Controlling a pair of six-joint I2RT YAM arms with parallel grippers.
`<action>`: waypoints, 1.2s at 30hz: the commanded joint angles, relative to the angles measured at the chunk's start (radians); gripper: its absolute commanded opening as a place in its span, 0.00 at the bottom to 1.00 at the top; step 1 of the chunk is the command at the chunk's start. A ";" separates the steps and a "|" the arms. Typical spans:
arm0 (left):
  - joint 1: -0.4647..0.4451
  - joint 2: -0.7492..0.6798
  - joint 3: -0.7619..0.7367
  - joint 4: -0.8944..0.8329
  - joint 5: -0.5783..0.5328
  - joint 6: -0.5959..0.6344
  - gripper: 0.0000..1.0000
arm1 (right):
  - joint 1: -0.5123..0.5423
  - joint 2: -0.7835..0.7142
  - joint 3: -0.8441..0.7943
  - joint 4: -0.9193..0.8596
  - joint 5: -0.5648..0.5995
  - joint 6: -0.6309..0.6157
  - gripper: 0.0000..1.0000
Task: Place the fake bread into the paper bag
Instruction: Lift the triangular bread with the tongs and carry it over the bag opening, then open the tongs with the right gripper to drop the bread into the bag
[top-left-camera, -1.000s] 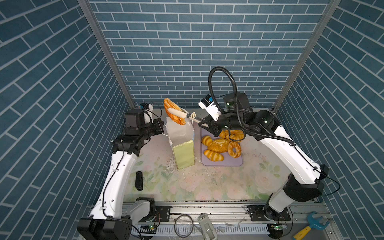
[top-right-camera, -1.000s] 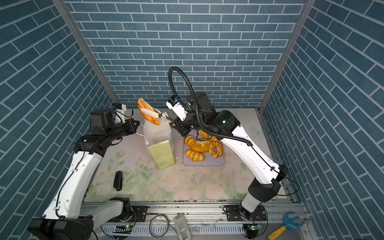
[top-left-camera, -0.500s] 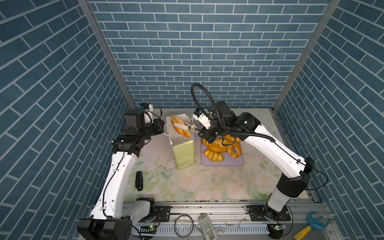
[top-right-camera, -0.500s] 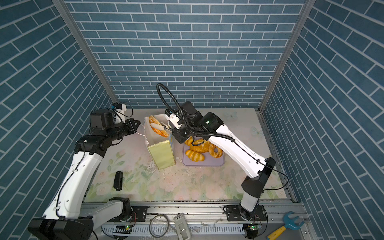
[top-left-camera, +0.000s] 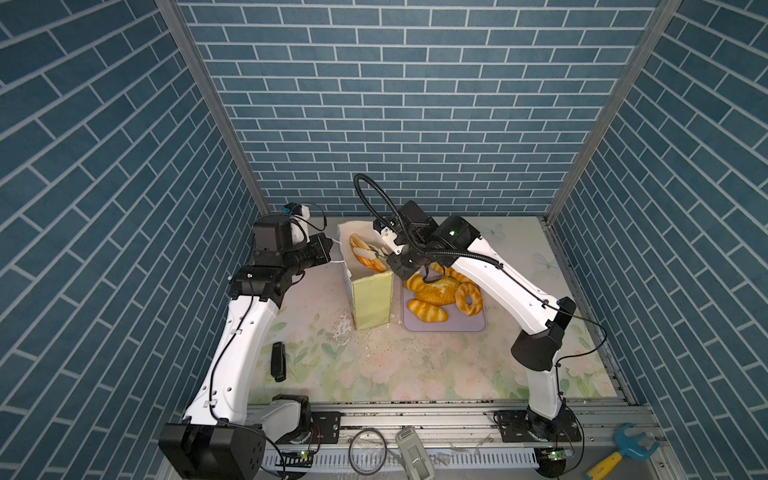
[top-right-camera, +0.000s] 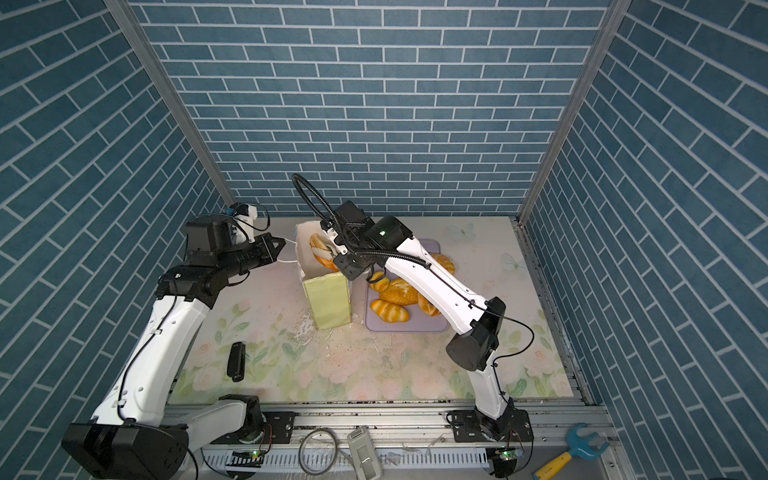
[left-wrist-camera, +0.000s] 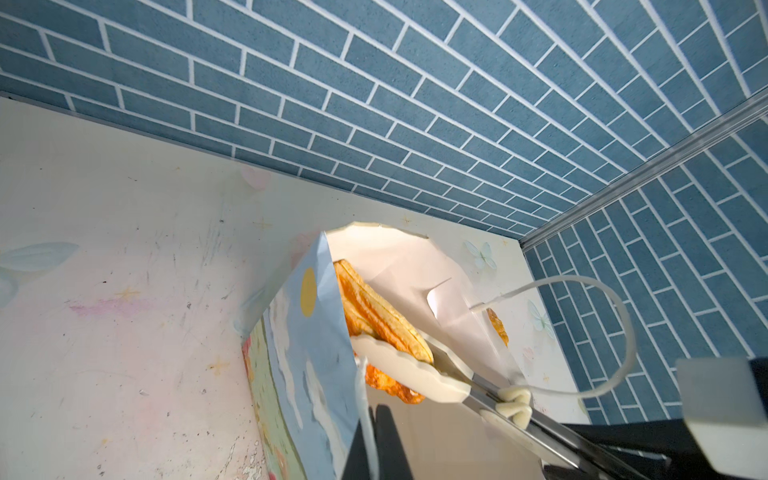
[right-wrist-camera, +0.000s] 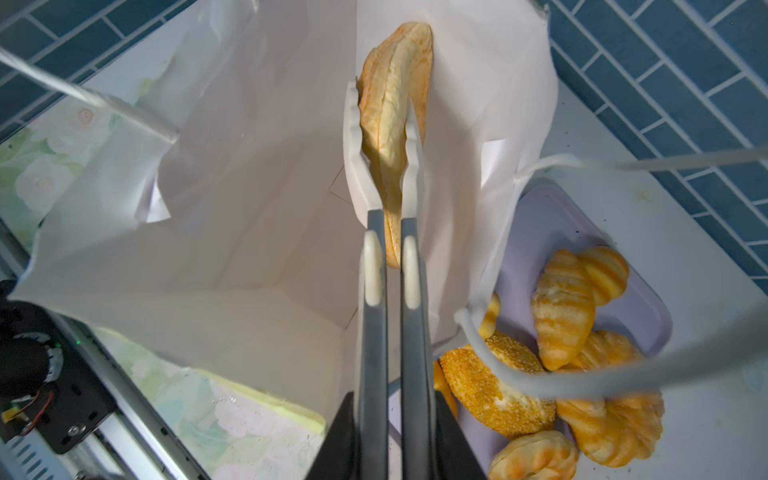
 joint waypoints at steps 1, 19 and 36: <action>0.005 0.032 0.032 0.032 0.023 0.022 0.00 | 0.004 0.029 0.060 0.022 0.127 0.019 0.26; 0.022 0.057 0.024 0.046 -0.011 0.029 0.00 | 0.022 -0.088 0.053 0.032 0.015 -0.044 0.50; 0.034 -0.002 -0.045 0.095 -0.065 -0.039 0.00 | -0.010 -0.282 0.087 0.059 0.044 -0.086 0.47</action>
